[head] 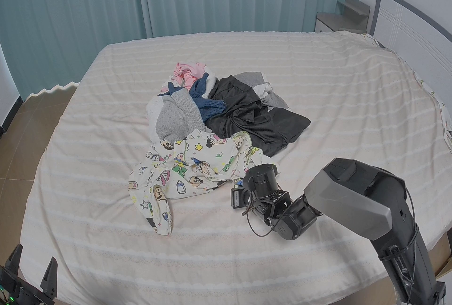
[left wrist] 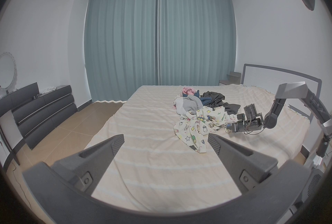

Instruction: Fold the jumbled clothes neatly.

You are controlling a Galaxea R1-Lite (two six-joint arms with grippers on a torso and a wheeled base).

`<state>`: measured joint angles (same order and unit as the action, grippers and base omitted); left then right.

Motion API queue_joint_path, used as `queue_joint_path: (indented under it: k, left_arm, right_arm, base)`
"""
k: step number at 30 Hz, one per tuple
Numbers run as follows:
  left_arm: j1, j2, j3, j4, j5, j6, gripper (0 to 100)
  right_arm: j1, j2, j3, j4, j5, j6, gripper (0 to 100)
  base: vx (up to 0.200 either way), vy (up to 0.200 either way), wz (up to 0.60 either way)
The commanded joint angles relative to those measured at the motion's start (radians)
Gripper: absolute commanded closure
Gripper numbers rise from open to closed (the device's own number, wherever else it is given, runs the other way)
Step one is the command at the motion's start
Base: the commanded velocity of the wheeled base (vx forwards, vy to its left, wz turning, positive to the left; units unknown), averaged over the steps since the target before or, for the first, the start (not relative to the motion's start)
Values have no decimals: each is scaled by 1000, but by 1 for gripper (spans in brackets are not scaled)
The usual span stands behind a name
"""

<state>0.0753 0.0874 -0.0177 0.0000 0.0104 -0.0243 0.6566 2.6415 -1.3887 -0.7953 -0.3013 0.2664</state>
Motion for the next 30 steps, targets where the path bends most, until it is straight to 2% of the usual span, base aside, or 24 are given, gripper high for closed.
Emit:
queue_joint_path:
  k: [1, 6, 15, 19, 20, 22, 24, 26, 27, 28, 29, 30]
  left_arm:
    - [1, 2, 18, 0, -1, 4, 0]
    - [0, 2, 18, -2, -1, 12, 0]
    - [0, -2, 18, -2, -7, 35, 0]
    - [0, 0, 10, -18, -49, 75, 0]
    - [0, 2, -27, -61, -61, 69, 0]
    - [-3, 35, -189, -141, -69, 14, 0]
    - [-5, 106, -289, -141, -124, 12, 0]
    - [0, 169, -320, -140, -271, 83, 0]
    - [3, 198, -320, -140, -320, 113, 0]
    - [3, 198, -320, -140, -320, 113, 0]
    - [0, 313, -317, -140, -440, 191, 0]
    - [-5, 379, -317, -140, -481, 216, 0]
  right_arm:
    - [31, -172, 188, -58, 10, 60, 100]
    - [72, -388, 415, -102, 40, 143, 100]
    - [109, -741, 757, -173, 96, 194, 100]
    - [112, -891, 850, -189, 122, 194, 100]
    - [120, -934, 870, -189, 131, 194, 100]
    - [146, -1009, 913, -188, 142, 194, 100]
    - [166, -1066, 939, -188, 146, 189, 100]
    - [195, -1124, 947, -182, 146, 188, 100]
    - [206, -1143, 947, -180, 148, 188, 100]
    - [206, -1143, 947, -180, 148, 188, 100]
    - [224, -1173, 948, -174, 151, 185, 100]
    - [224, -1178, 948, -171, 154, 182, 100]
  base:
    - [0, 0, 0]
    - [0, 0, 0]
    - [0, 0, 0]
    - [0, 0, 0]
    - [0, 0, 0]
    - [0, 0, 0]
    - [0, 0, 0]
    - [0, 0, 0]
    - [0, 0, 0]
    - [0, 0, 0]
    - [0, 0, 0]
    - [0, 0, 0]
